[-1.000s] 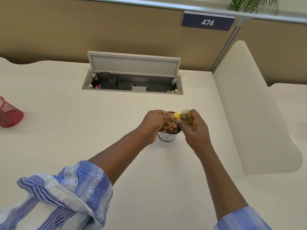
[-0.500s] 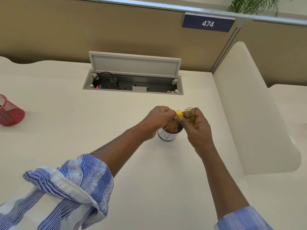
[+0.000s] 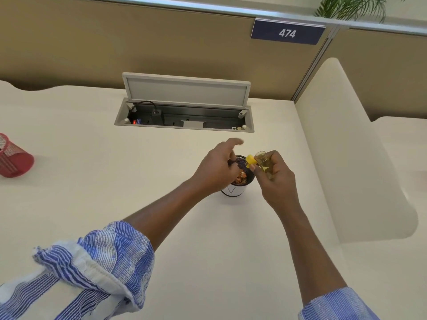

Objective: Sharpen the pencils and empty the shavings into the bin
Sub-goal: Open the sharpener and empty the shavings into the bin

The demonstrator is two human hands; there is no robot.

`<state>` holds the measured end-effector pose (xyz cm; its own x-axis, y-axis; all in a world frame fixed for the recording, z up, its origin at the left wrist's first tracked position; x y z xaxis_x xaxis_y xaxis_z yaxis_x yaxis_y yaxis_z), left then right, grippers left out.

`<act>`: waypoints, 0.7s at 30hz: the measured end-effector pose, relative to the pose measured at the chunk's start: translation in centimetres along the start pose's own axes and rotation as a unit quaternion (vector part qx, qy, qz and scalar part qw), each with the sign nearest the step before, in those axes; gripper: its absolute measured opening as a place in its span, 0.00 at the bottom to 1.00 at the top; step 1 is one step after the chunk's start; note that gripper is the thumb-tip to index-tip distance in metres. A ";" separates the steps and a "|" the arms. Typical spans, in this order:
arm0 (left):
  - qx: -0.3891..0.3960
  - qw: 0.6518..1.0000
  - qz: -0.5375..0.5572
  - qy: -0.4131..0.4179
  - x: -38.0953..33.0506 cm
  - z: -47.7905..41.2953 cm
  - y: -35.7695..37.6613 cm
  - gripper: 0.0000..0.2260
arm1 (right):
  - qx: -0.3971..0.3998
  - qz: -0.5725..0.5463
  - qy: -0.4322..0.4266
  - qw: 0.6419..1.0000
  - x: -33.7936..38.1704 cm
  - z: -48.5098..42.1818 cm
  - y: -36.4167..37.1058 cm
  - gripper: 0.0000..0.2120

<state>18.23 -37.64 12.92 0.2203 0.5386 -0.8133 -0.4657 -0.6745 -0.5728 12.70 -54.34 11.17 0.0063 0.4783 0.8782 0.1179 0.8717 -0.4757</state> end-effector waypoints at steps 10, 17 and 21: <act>0.006 0.982 -0.134 0.130 -0.5 1.6 0.5 0.25 | 0.019 0.089 -0.018 0.996 0.6 0.3 0.4 0.08; 0.009 0.991 -0.073 0.109 -0.5 1.1 0.3 0.10 | 0.039 0.046 0.007 0.998 0.4 0.4 0.7 0.07; 0.009 0.997 -0.004 0.071 -0.3 0.6 -0.3 0.03 | 0.049 -0.024 0.023 0.998 0.7 0.4 0.7 0.05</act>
<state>17.78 -37.31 13.35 0.3419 0.4658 -0.8162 -0.4786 -0.6612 -0.5778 12.41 -53.39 11.40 0.0480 0.4329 0.9002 0.0212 0.9006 -0.4342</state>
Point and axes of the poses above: each hand's wrist, its own z-axis away from the middle knuckle, its own y-axis out of the palm, x = y × z, the point moved 3 cm from there along -z, towards the middle knuckle, and after that the axes turned 10 degrees about x, right-handed, at the moved point
